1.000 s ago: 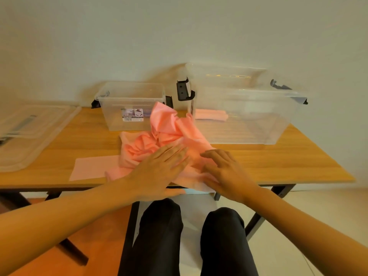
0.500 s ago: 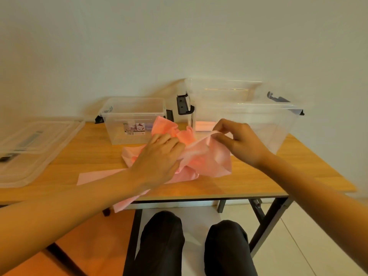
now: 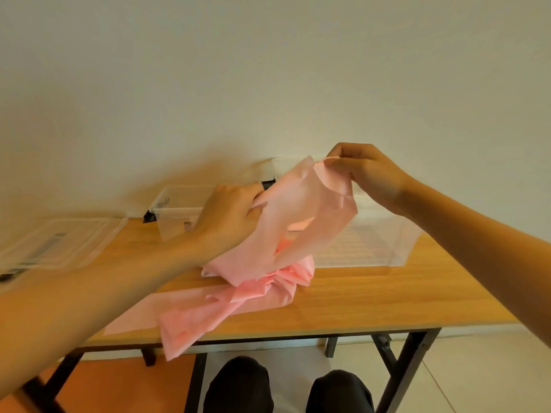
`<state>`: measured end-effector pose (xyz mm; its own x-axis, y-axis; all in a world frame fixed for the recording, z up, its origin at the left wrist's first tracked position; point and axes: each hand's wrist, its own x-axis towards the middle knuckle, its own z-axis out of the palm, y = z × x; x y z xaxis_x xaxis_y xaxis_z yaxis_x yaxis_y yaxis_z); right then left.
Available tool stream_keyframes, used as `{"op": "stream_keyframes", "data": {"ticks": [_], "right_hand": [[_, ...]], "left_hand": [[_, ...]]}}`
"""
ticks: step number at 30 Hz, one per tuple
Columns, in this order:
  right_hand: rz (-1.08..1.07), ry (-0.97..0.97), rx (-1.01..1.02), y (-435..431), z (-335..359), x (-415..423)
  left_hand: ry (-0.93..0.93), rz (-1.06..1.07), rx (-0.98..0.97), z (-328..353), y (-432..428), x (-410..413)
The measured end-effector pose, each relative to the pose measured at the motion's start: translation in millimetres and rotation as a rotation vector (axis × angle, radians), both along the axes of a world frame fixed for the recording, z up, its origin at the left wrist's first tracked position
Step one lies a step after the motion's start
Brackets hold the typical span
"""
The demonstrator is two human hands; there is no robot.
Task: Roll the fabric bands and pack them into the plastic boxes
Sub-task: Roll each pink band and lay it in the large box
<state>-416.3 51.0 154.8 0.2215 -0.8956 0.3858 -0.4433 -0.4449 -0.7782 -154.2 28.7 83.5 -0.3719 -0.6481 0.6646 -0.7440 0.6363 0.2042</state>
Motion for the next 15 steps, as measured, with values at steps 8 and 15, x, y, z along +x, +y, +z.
{"op": "stream_keyframes", "data": {"ticks": [8, 15], "right_hand": [[-0.008, -0.102, 0.102, 5, 19, -16], [-0.096, -0.141, 0.066, -1, 35, -31]], "left_hand": [[0.319, -0.085, 0.146, 78, -27, -11], [0.221, -0.122, 0.052, 159, -56, -55]]}}
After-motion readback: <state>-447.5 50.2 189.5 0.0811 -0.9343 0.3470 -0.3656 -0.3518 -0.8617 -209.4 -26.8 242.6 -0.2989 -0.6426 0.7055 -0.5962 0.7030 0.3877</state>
